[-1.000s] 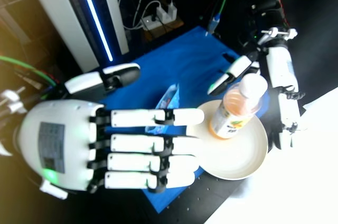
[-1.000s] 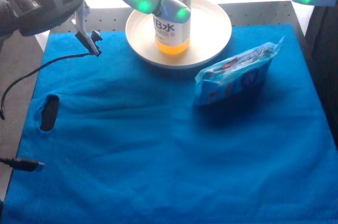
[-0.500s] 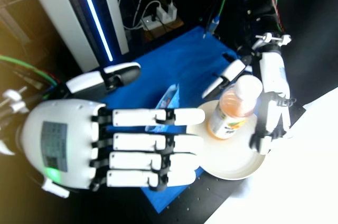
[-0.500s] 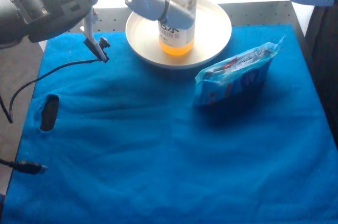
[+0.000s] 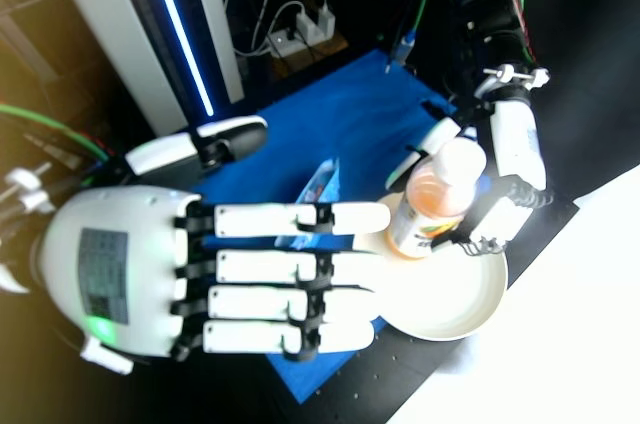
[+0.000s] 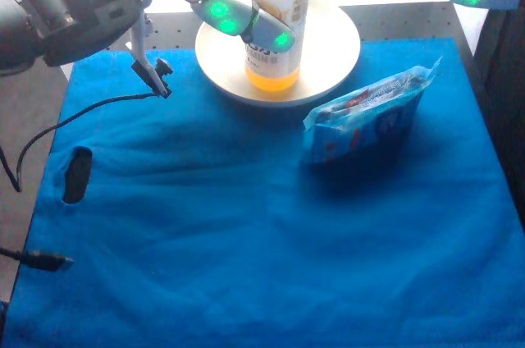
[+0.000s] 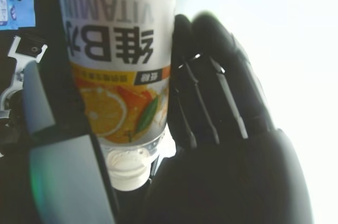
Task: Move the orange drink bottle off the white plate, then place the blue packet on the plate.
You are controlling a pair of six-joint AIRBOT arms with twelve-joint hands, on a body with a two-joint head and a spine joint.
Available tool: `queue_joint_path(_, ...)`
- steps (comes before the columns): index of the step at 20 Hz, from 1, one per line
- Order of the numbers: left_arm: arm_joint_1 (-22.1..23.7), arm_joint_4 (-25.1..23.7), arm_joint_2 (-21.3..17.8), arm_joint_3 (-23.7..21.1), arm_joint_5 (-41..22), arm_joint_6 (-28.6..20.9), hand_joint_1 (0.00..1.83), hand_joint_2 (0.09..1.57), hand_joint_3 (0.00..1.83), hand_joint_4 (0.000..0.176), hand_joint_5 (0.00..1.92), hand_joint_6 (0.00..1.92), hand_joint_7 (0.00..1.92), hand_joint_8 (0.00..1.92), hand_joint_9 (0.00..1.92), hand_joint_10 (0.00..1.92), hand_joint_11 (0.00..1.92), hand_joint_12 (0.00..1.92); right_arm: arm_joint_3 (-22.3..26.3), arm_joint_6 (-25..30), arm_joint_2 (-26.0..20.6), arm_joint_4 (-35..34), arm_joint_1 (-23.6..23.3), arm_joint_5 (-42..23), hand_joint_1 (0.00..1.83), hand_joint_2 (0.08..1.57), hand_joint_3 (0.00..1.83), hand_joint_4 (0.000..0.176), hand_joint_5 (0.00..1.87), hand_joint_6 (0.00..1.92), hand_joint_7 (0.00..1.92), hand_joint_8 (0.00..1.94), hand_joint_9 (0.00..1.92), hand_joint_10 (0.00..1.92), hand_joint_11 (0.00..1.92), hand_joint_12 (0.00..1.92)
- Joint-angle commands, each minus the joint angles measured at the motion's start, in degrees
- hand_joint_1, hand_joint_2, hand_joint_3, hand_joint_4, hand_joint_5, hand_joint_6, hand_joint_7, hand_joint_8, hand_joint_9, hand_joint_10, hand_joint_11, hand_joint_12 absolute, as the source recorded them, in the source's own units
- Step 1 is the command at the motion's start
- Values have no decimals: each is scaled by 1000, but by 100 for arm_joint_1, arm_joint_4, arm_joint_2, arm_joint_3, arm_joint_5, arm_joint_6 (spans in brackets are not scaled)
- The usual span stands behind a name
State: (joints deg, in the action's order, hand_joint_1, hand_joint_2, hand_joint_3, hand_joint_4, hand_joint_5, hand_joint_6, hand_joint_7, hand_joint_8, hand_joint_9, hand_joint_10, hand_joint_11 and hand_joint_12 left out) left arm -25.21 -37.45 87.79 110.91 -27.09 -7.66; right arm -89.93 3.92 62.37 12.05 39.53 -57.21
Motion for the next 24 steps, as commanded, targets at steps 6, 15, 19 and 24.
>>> queue_joint_path(6, -30, 597, -9, 142, -971, -378, 1258, 1070, 1, 0, 1017, 807, 1140, 841, 1184, 552, 912, 1232, 13, 56, -7, -297, -114, -659, 573, 811, 4, 89, 192, 4, 258, 12, 190, 14, 210, 78)
queue_joint_path(15, -126, 1156, -787, -598, -1803, -384, 1271, 1054, 0, 0, 1088, 650, 1160, 842, 1270, 228, 724, 1308, 44, 56, -7, -299, -114, -659, 600, 810, 0, 110, 214, 7, 275, 9, 208, 12, 249, 81)
queue_joint_path(19, -126, 986, -1397, -1114, -2167, -584, 1251, 1112, 0, 0, 974, 820, 1013, 1098, 921, 863, 628, 1520, 50, 61, -7, -300, -114, -657, 612, 791, 0, 108, 217, 4, 258, 0, 200, 4, 231, 70)
queue_joint_path(24, -299, 741, -2126, -1807, -2426, -445, 1261, 1133, 1, 0, 898, 870, 1004, 1175, 1042, 806, 774, 1367, 76, 70, -7, -306, -114, -657, 574, 802, 1, 91, 207, 0, 281, 11, 202, 5, 248, 74)
